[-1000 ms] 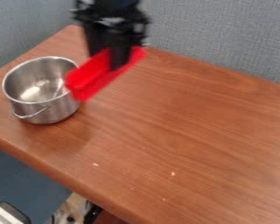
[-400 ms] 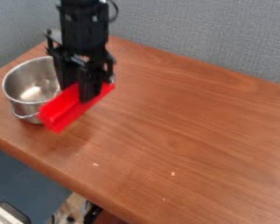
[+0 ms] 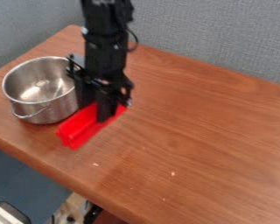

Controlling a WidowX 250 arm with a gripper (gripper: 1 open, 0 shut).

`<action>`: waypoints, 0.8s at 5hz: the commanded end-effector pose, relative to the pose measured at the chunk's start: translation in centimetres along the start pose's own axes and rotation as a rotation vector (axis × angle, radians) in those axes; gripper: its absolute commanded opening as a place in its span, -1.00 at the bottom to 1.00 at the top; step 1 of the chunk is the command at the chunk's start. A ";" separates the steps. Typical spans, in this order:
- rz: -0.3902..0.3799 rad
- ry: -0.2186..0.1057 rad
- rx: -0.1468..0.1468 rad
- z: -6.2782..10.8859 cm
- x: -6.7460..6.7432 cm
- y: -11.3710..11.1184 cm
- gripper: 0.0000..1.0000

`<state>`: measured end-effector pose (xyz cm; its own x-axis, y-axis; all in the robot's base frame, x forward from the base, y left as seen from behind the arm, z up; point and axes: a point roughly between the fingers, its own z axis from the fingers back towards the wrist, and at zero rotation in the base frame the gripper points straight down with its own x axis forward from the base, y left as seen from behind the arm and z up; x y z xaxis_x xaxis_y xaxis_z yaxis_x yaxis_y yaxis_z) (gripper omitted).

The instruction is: Move the red object from the metal pot to the table

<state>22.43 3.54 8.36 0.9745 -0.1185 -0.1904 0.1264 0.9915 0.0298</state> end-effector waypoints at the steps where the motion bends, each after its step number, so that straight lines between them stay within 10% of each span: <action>1: 0.065 0.020 -0.009 0.5 0.3 1.2 -1.00; 4: 0.370 0.082 -0.105 0.4 2.4 0.9 -1.00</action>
<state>24.35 4.04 7.45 0.9220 0.2446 -0.3002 -0.2512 0.9678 0.0170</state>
